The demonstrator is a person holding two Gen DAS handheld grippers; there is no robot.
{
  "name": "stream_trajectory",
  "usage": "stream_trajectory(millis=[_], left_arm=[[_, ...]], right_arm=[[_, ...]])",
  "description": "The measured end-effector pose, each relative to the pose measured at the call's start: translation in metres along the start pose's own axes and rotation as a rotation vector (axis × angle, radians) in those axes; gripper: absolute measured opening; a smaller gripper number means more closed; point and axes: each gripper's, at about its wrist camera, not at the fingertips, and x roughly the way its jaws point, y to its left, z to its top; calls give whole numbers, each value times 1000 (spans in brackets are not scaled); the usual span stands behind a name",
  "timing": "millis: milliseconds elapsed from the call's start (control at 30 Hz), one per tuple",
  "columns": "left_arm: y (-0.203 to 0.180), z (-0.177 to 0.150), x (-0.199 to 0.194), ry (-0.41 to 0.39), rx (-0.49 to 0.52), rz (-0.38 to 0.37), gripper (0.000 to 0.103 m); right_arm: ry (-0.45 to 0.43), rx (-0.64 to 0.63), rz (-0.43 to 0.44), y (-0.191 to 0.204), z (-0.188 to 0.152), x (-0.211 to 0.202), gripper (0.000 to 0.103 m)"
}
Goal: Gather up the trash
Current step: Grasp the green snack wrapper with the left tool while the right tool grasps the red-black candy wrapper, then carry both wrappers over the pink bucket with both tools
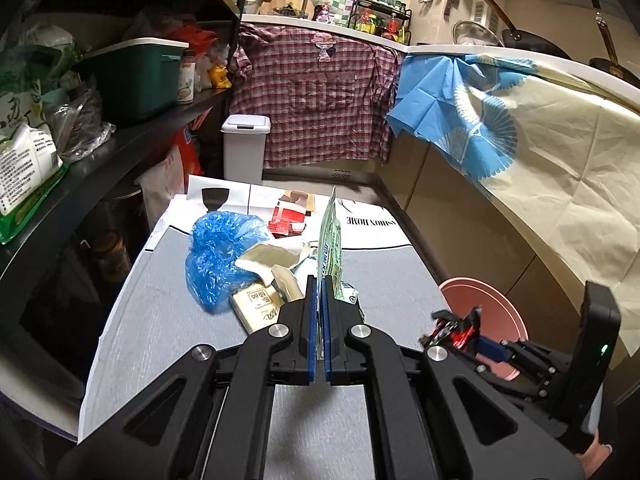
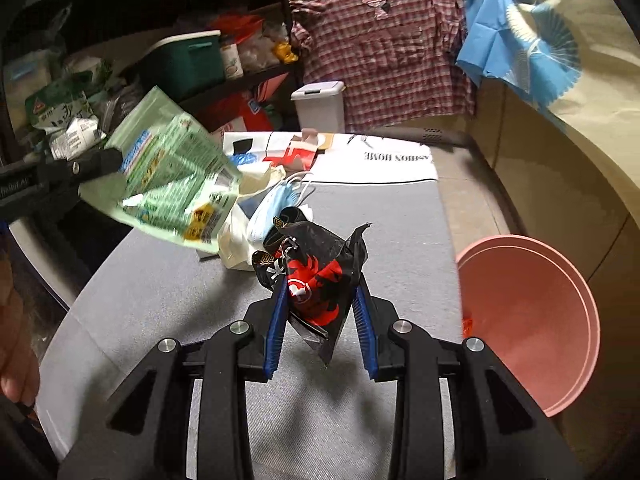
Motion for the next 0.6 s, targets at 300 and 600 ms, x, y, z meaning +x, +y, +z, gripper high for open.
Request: stream_trajectory(millis=[300,600], left_arm=[[-8,-10,-12,-8,13,-3,2],[-22,-20,-22,-27,29,-19,2]], right_arm=[[-32,26,-31,-13,-2,-25,32],[-107,14,-95,-30,12,-69,32]])
